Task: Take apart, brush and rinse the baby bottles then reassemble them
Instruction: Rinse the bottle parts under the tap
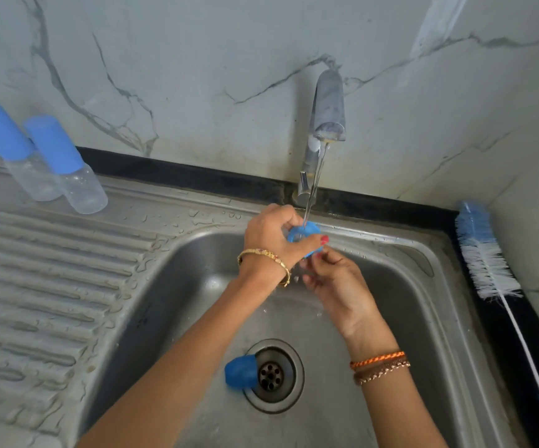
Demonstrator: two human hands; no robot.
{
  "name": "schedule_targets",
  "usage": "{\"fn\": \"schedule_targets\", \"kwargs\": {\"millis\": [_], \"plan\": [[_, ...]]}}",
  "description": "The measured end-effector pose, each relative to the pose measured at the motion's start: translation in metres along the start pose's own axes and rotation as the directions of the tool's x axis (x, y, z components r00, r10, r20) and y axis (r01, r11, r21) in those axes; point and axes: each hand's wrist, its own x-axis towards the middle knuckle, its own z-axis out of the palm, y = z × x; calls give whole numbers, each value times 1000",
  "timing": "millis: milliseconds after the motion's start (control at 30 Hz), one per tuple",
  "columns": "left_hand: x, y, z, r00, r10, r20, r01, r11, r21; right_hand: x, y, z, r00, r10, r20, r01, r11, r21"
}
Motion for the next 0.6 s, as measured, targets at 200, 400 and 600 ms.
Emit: {"fn": "schedule_targets", "kwargs": {"millis": [200, 400, 600], "plan": [[-18, -14, -3, 996, 87, 33, -82, 989, -121, -1, -5, 9, 993, 87, 77, -89, 996, 31], [-2, -12, -10, 961, 276, 12, -268, 942, -204, 3, -38, 18, 987, 109, 120, -127, 980, 155], [1, 13, -23, 997, -74, -15, 63, 930, -362, -7, -55, 30, 999, 6, 47, 0, 993, -121]]}}
